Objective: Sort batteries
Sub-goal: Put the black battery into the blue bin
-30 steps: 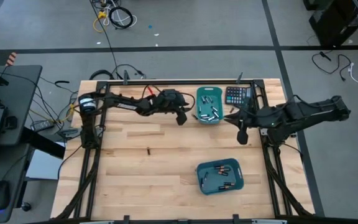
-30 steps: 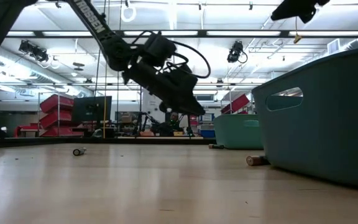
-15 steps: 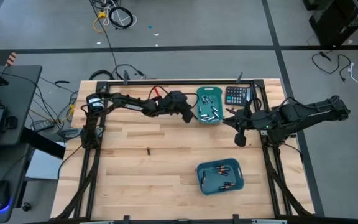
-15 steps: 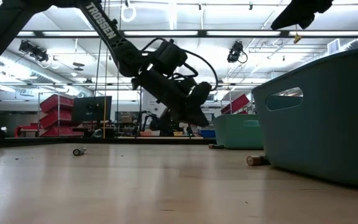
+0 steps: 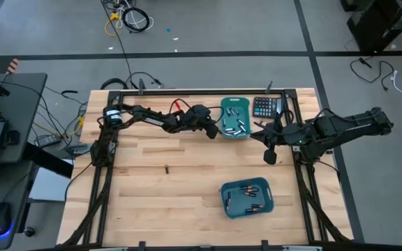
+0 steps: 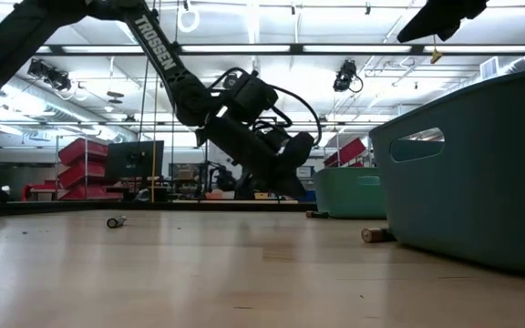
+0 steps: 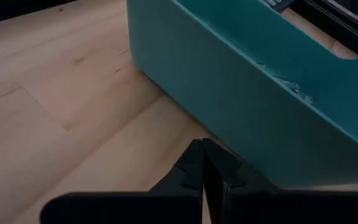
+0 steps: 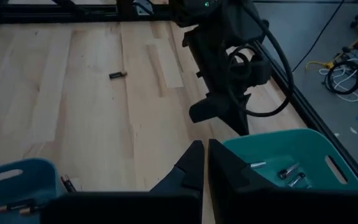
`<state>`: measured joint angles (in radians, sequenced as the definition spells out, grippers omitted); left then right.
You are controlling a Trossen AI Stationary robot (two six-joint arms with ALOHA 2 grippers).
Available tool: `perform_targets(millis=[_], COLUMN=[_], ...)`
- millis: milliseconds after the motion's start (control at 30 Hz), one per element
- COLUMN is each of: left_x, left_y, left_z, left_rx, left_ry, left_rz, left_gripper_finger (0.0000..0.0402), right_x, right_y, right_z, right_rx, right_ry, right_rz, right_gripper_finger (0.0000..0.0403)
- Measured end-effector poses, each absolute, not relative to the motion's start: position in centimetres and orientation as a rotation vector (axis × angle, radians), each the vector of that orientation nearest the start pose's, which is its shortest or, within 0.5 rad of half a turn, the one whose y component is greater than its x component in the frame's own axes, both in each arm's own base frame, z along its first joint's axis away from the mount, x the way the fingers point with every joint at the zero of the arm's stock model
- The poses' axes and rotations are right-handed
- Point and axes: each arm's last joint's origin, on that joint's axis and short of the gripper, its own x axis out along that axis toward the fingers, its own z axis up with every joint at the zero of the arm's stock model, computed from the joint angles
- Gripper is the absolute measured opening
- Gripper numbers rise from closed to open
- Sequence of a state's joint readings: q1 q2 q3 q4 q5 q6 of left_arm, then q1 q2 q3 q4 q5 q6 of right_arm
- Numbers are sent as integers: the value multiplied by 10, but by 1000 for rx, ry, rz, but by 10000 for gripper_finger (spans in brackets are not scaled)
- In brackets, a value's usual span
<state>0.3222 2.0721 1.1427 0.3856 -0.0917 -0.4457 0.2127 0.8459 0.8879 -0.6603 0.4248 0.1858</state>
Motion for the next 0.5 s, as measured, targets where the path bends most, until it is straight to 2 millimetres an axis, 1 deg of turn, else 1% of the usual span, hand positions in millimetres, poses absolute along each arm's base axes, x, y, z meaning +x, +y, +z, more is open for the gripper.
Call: perform_targets(millis=[133, 300, 500], left_x=[402, 406, 408], left_y=[136, 133, 131], left_z=[125, 115, 117], left_rx=[-494, -495, -488], left_ry=[442, 448, 450], left_rz=[518, 511, 515], left_gripper_finger=[1, 1, 1], right_x=[163, 163, 162], right_y=[23, 23, 23], right_z=[317, 317, 316], right_rx=[-19, -15, -15], right_ry=[566, 567, 572], right_rz=[-257, -259, -260], right_gripper_finger=[6, 4, 3])
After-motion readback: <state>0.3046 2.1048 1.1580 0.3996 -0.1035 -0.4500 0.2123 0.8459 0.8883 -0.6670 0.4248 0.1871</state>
